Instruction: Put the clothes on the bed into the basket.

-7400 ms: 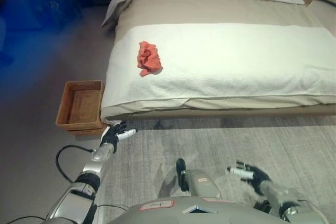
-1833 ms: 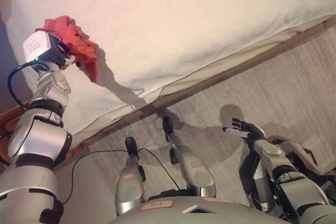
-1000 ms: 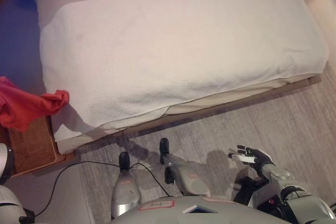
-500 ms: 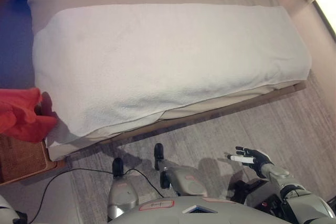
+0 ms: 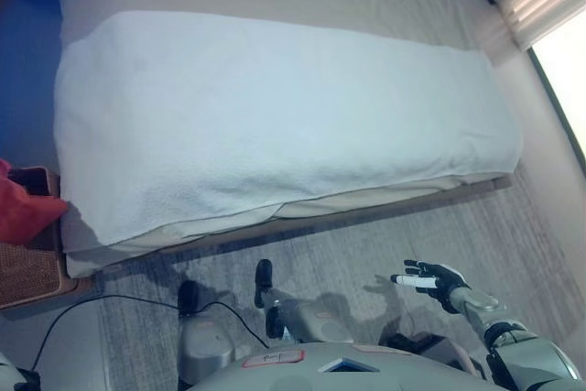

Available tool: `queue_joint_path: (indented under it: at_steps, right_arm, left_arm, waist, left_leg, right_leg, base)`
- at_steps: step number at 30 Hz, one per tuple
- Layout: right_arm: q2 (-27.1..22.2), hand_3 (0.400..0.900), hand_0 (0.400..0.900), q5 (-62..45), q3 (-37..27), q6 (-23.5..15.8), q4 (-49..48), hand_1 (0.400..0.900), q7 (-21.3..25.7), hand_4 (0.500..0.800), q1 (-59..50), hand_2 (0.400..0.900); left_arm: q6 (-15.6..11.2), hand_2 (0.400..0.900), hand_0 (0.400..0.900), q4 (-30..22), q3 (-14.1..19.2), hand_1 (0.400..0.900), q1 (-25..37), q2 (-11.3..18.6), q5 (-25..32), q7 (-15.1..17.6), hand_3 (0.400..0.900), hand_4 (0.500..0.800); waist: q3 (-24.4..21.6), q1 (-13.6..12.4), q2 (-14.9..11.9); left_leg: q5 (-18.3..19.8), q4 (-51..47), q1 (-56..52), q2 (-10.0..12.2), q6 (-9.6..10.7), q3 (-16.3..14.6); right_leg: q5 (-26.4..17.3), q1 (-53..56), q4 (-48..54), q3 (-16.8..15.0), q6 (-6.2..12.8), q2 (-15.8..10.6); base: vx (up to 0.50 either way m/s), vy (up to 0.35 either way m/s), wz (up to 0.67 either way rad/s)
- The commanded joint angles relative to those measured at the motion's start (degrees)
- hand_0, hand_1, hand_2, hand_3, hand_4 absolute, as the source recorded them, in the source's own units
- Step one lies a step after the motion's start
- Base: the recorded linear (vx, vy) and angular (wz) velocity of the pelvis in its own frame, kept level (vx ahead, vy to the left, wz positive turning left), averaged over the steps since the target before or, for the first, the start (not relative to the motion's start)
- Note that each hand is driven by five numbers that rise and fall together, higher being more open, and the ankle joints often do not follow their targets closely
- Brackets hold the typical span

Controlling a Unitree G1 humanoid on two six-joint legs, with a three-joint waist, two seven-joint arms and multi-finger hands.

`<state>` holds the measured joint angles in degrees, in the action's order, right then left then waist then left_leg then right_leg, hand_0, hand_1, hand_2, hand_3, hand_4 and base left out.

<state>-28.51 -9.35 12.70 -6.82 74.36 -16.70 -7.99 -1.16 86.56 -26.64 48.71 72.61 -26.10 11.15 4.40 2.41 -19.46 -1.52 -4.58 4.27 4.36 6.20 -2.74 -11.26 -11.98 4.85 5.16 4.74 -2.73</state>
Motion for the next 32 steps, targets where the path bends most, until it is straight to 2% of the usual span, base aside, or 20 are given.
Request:
queue_joint_path:
  at_steps: [1, 2, 3, 17, 21, 23, 25, 27, 32]
  right_arm:
    - [-2.9, 0.900, 0.900, 0.8, 0.8, -0.1, 7.6, 0.900, 0.9, 0.800, -1.1, 0.900]
    - [-3.0, 0.900, 0.900, 0.9, 0.8, 0.0, 7.6, 0.900, 0.9, 0.800, -1.1, 0.900]
    - [-3.0, 0.900, 0.900, 1.0, 0.7, 0.0, 7.7, 0.900, 0.9, 0.800, -1.1, 0.900]
    - [-2.7, 0.900, 0.900, 1.5, 0.3, 0.3, 8.3, 0.900, 0.5, 0.800, -0.7, 0.900]
    - [-2.4, 0.900, 0.900, 1.2, 0.1, 0.1, 8.5, 0.900, 0.8, 0.800, -0.5, 0.900]
    - [-2.1, 0.900, 0.900, 0.9, -0.4, -0.2, 8.9, 0.900, 1.2, 0.800, -0.3, 0.900]
    - [-1.8, 0.900, 0.900, 0.4, -1.4, -0.6, 9.0, 0.900, 2.1, 0.800, -0.2, 0.900]
    - [-2.0, 0.900, 0.900, 0.4, -2.1, -0.7, 8.4, 0.900, 2.9, 0.800, 0.0, 0.900]
    - [-2.0, 0.900, 0.900, 0.5, -4.2, -1.4, 5.9, 0.900, 4.5, 0.800, 0.9, 0.900]
  left_arm:
    - [1.2, 0.441, 0.441, 0.3, -1.4, 0.441, 3.4, 5.1, 2.1, 2.2, 0.441, 0.525]
    - [1.2, 0.555, 0.555, 0.3, -1.3, 0.555, 3.5, 5.1, 2.2, 2.2, 0.555, 0.593]
    - [1.2, 0.900, 0.900, 0.4, -1.2, 0.900, 3.6, 5.1, 2.3, 2.3, 0.900, 0.800]
    - [1.1, 0.900, 0.900, -0.3, 0.1, 0.900, 2.4, 3.6, 3.3, 2.2, 0.900, 0.800]
    - [-0.5, 0.900, 0.900, -3.4, 2.7, 0.900, 2.1, 1.2, 8.5, 2.7, 0.900, 0.800]
    - [-2.4, 0.900, 0.900, -7.1, 6.1, 0.900, 1.3, -2.1, 16.0, 2.7, 0.900, 0.800]
    - [-4.3, 0.900, 0.900, -13.2, 9.7, 0.900, -1.0, -6.0, 23.7, 2.1, 0.900, 0.800]
    - [-5.3, 0.900, 0.900, -19.7, 12.4, 0.900, -5.1, -9.5, 29.1, 0.4, 0.900, 0.800]
    - [-7.3, 0.900, 0.900, -38.8, 13.2, 0.900, -12.8, -17.7, 32.5, -2.2, 0.900, 0.800]
  waist:
    - [-2.1, -1.4, 2.3]
    - [-2.1, -1.3, 2.3]
    - [-2.1, -1.4, 2.2]
    - [-2.5, -2.0, 1.7]
    - [-2.5, -2.0, 1.9]
    - [-2.4, -2.0, 2.1]
    - [-2.2, -2.1, 2.2]
    - [-2.1, -1.9, 2.7]
    - [-1.8, -1.5, 3.2]
  left_leg:
    - [2.5, 0.1, -1.9, 0.8, -1.5, -3.6]
    - [2.5, 0.1, -2.0, 0.8, -1.6, -3.6]
    - [2.5, 0.1, -1.9, 0.8, -1.6, -3.5]
    - [2.8, 0.0, -3.2, 0.5, -1.8, -3.3]
    - [2.9, -0.1, -3.3, 0.3, -1.8, -3.1]
    - [3.0, -0.1, -3.4, 0.2, -1.9, -2.8]
    - [3.0, -0.1, -3.4, 0.1, -1.9, -2.5]
    - [3.0, 0.0, -3.6, 0.0, -2.0, -2.3]
    - [3.1, 0.0, -3.5, -0.4, -2.2, -2.1]
  right_leg:
    - [-4.7, 0.5, -1.1, 0.3, 8.79, -7.3]
    - [-4.7, 0.4, -1.1, 0.3, 8.77, -7.3]
    - [-4.6, 0.4, -1.1, 0.4, 8.77, -7.2]
    - [-4.0, 1.5, -1.3, 0.5, 8.67, -7.1]
    - [-3.7, 1.7, -1.3, 0.8, 8.66, -7.3]
    - [-3.6, 1.9, -1.3, 0.9, 8.58, -7.4]
    - [-3.3, 2.1, -1.3, 1.1, 8.50, -7.4]
    - [-3.2, 2.3, -1.4, 1.2, 8.39, -7.5]
    - [-3.3, 2.4, -1.5, 1.5, 8.35, -7.8]
  base:
    - [0.00, 0.000, 0.00]
    - [0.00, 0.000, 0.00]
    - [0.00, 0.000, 0.00]
    - [0.00, 0.000, 0.00]
    - [0.01, 0.000, 0.02]
    - [0.03, -0.002, 0.07]
    - [0.02, 0.002, 0.09]
    - [0.01, 0.004, 0.10]
    - [0.00, -0.001, 0.03]
